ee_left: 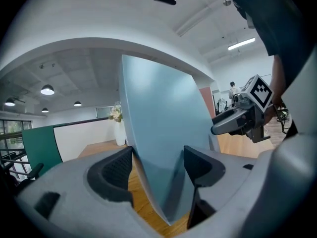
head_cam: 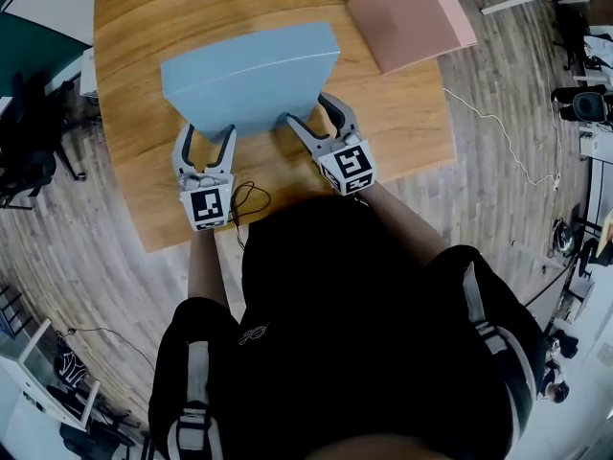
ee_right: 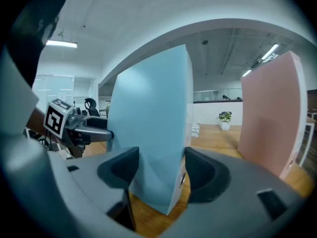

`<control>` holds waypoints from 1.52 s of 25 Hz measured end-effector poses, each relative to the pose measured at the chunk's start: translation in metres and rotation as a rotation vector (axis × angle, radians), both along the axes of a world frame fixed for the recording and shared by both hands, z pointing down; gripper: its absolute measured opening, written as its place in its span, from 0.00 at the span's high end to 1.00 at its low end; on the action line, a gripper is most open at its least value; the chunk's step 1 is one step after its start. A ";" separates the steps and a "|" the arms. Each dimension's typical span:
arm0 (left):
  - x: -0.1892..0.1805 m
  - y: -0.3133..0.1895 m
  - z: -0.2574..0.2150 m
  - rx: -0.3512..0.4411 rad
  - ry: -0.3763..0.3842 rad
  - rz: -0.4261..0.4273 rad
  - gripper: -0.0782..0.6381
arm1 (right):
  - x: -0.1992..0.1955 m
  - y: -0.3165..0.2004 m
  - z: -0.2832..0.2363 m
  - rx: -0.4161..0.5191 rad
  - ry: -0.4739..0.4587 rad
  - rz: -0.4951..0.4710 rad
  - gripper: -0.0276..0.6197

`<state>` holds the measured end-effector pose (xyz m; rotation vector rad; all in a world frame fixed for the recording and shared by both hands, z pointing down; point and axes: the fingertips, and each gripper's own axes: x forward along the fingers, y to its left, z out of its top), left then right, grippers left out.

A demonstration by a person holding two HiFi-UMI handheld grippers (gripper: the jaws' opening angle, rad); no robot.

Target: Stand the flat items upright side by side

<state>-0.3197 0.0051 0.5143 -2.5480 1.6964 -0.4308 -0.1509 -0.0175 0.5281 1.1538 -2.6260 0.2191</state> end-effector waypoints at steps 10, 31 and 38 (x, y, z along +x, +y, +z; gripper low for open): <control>0.010 0.011 -0.001 -0.018 -0.034 0.039 0.47 | 0.022 -0.021 -0.010 -0.048 0.066 -0.331 0.28; 0.037 -0.028 0.008 -0.062 -0.040 0.053 0.45 | 0.029 -0.031 -0.021 0.110 0.160 -0.217 0.37; 0.094 -0.071 0.010 -0.073 -0.003 0.259 0.43 | 0.085 -0.030 -0.018 0.149 0.196 0.042 0.37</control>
